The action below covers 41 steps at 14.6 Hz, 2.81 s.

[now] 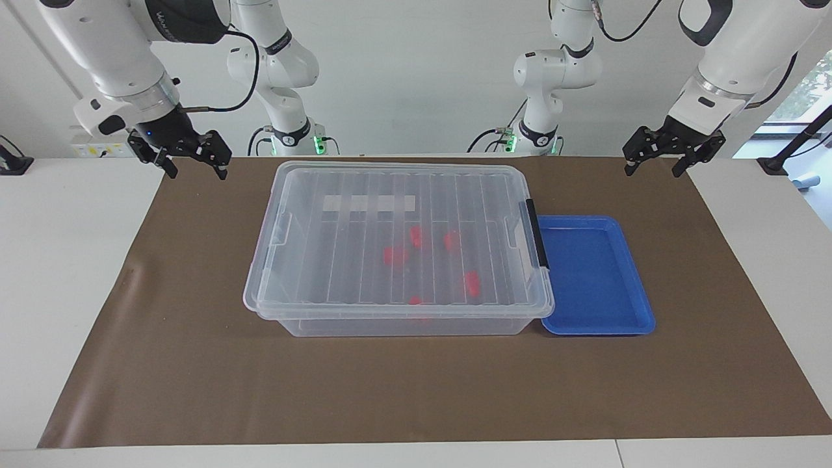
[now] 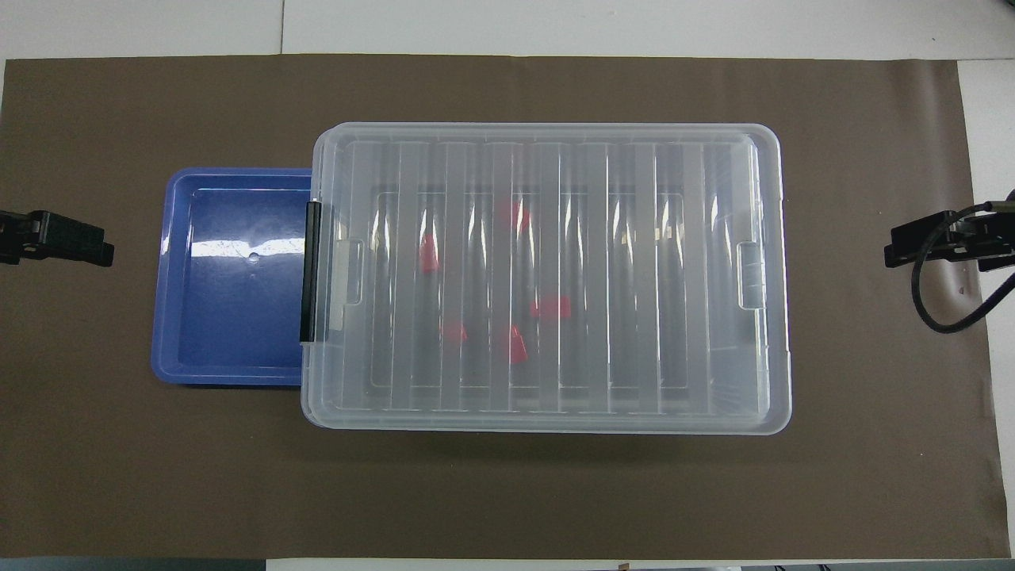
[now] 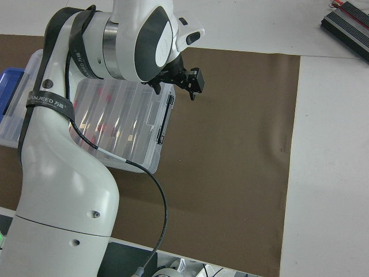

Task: Place red block in blue tray from box
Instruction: 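Move the right gripper toward the clear box lid's edge, then slide the clear lid away from the blue tray with the right gripper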

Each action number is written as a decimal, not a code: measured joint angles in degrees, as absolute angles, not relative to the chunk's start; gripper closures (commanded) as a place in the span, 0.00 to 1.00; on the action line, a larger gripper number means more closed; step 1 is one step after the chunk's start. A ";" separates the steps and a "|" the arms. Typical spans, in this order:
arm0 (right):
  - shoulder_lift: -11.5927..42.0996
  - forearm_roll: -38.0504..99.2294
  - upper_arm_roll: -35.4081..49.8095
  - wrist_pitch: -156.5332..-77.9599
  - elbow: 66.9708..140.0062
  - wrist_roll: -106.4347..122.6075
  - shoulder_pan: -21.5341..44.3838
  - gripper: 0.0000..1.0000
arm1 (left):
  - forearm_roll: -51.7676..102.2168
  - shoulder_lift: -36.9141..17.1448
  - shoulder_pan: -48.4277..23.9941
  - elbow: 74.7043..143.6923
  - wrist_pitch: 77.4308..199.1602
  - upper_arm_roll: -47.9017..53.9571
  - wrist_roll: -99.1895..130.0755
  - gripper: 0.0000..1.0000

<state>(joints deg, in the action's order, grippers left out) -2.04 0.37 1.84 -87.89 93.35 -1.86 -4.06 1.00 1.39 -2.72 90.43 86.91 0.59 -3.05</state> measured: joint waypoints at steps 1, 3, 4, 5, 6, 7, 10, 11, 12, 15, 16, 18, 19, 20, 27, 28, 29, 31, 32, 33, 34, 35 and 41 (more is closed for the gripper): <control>-2.04 0.37 1.84 -87.89 93.35 -1.86 -4.06 0.00 | 1.00 1.39 -2.72 90.43 86.91 0.59 -3.05 0.00; -2.04 0.37 1.84 -87.89 93.35 -1.86 -4.05 0.00 | 1.00 1.39 -2.72 90.43 86.91 0.59 -3.05 0.00; -2.04 0.37 1.85 -87.89 93.35 -1.86 -4.01 0.00 | 1.00 1.39 -2.72 90.43 86.91 0.58 -3.06 0.00; -2.03 0.37 1.86 -87.89 93.35 -1.86 -3.95 0.00 | 1.00 1.39 -2.72 90.43 86.91 0.58 -3.05 0.00; -2.02 0.37 1.87 -87.89 93.35 -1.86 -3.90 0.00 | 1.00 1.39 -2.72 90.43 86.91 0.59 -3.06 0.00; -2.01 0.38 1.88 -87.97 93.35 -1.86 -3.87 0.00 | 1.00 1.39 -2.72 90.43 86.91 0.59 -3.05 0.00; -1.86 0.43 1.93 -89.30 93.42 -1.86 -3.86 0.00 | 1.00 1.39 -2.72 90.43 86.91 0.58 -3.05 0.00; -1.81 0.70 1.93 -90.36 93.74 -1.86 -3.86 0.00 | 1.00 1.39 -2.72 90.43 86.91 0.59 -3.05 0.00; -1.83 1.14 1.94 -91.76 94.34 -1.88 -3.81 0.00 | 1.00 1.39 -2.72 90.43 86.91 0.59 -3.05 0.00; -2.54 1.73 2.16 -100.20 100.32 -4.31 -2.10 0.00 | 1.00 1.39 -2.72 90.43 86.91 0.58 -3.05 0.00; -2.83 1.74 2.31 -103.47 103.30 -5.73 -0.74 0.00 | 1.00 1.39 -2.72 90.43 86.91 0.59 -3.05 0.00; -2.73 1.74 2.62 -108.62 108.08 -9.09 1.69 0.00 | 1.00 1.39 -2.72 90.43 86.91 0.59 -3.05 0.00; -2.36 1.74 2.70 -110.46 109.70 -10.20 2.61 0.00 | 1.00 1.39 -2.72 90.43 86.91 0.58 -3.06 0.00; -1.85 1.74 2.73 -111.47 110.63 -10.75 3.01 0.00 | 1.00 1.39 -2.72 90.43 86.91 0.59 -3.06 0.00; -0.74 1.74 2.28 -112.44 112.80 -10.27 2.25 0.00 | 1.00 1.39 -2.72 90.43 86.91 0.58 -3.05 0.00; -0.75 1.74 2.28 -113.26 113.54 -10.22 2.17 0.00 | 1.00 1.39 -2.72 90.43 86.91 0.59 -3.05 0.00; -0.77 1.74 2.28 -114.25 114.44 -10.14 2.12 0.00 | 1.00 1.39 -2.72 90.43 86.91 0.59 -3.05 0.00; -0.79 1.74 2.28 -115.76 115.83 -10.08 2.10 0.00 | 1.00 1.39 -2.72 90.43 86.91 0.59 -3.06 0.00; -0.81 1.74 2.28 -115.91 116.09 -10.06 2.09 0.00 | 1.00 1.39 -2.72 90.43 86.91 0.58 -3.05 0.00; -0.89 1.74 2.28 -115.91 116.22 -9.83 2.02 0.00 | 1.00 1.39 -2.72 90.43 86.91 0.58 -3.06 0.00; -0.98 1.73 2.27 -115.91 116.32 -9.12 1.76 0.00 | 1.00 1.39 -2.72 90.43 86.91 0.58 -3.05 0.00; -1.07 1.73 2.26 -115.91 116.43 -7.94 1.20 0.00 | 1.00 1.39 -2.72 90.43 86.91 0.58 -3.06 0.00; -1.59 1.76 2.22 -115.93 117.53 0.11 -3.43 0.00 | 1.00 1.39 -2.72 90.43 86.91 0.58 -3.06 0.00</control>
